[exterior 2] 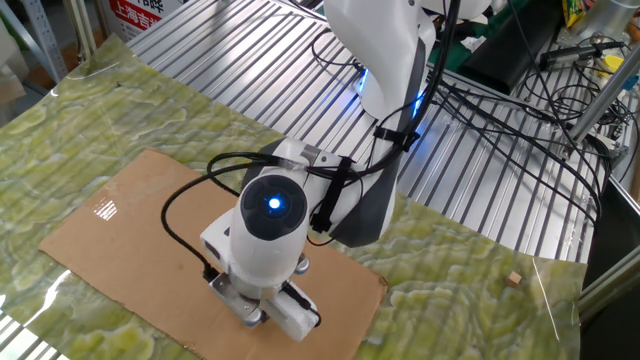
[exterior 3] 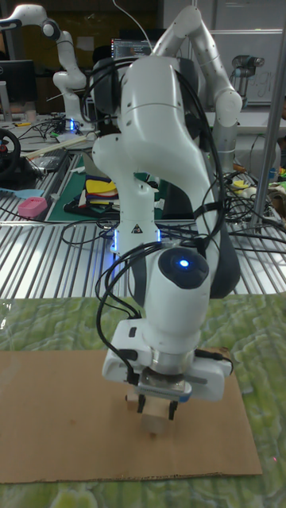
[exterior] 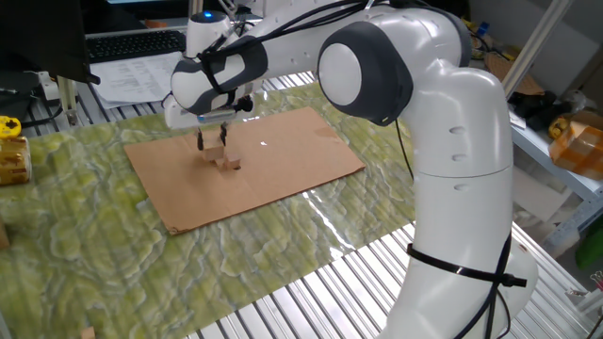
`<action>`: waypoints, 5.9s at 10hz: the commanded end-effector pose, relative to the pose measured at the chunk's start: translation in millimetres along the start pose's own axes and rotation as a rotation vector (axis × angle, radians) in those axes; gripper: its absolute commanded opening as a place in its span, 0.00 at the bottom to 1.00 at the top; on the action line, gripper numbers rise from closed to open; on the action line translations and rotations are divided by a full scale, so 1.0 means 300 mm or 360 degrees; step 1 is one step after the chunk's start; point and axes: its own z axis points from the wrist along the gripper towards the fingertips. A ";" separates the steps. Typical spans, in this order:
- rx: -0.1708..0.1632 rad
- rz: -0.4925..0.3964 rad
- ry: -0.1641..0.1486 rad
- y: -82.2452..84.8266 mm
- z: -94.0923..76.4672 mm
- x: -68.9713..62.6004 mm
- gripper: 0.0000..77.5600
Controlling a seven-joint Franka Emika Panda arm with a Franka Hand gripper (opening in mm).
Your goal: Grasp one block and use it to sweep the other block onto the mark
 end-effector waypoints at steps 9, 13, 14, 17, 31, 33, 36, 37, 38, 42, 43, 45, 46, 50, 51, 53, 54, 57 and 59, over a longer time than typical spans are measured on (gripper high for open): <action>0.0113 -0.0358 0.0110 -0.112 0.021 -0.096 0.01; 0.0009 -0.0400 0.0097 -0.104 0.018 -0.099 0.01; -0.0038 -0.0399 0.0120 -0.098 0.018 -0.095 0.01; -0.0080 -0.0382 0.0169 -0.097 0.021 -0.084 0.01; -0.0036 -0.0456 0.0384 -0.094 0.034 -0.055 0.01; -0.0036 -0.0457 0.0392 -0.093 0.034 -0.054 0.01; 0.0035 -0.0484 0.0385 -0.093 0.034 -0.054 0.01; 0.0037 -0.0485 0.0387 -0.093 0.034 -0.054 0.01; 0.0043 -0.0484 0.0389 -0.093 0.034 -0.054 0.01; 0.0082 -0.0477 0.0445 -0.093 0.034 -0.054 0.01; 0.0083 -0.0477 0.0447 -0.093 0.034 -0.054 0.01; 0.0086 -0.0473 0.0466 -0.093 0.034 -0.055 0.01; 0.0089 -0.0471 0.0467 -0.093 0.034 -0.055 0.01; -0.0083 -0.0367 0.0342 -0.034 -0.019 -0.117 0.01; -0.0138 -0.0307 0.0301 -0.010 -0.056 -0.141 0.01; -0.0144 -0.0275 0.0319 0.007 -0.065 -0.119 0.01; -0.0143 -0.0269 0.0319 0.007 -0.061 -0.110 0.01; -0.0196 -0.0250 0.0331 0.001 -0.028 -0.006 0.01; -0.0229 -0.0223 0.0369 -0.007 -0.013 0.045 0.01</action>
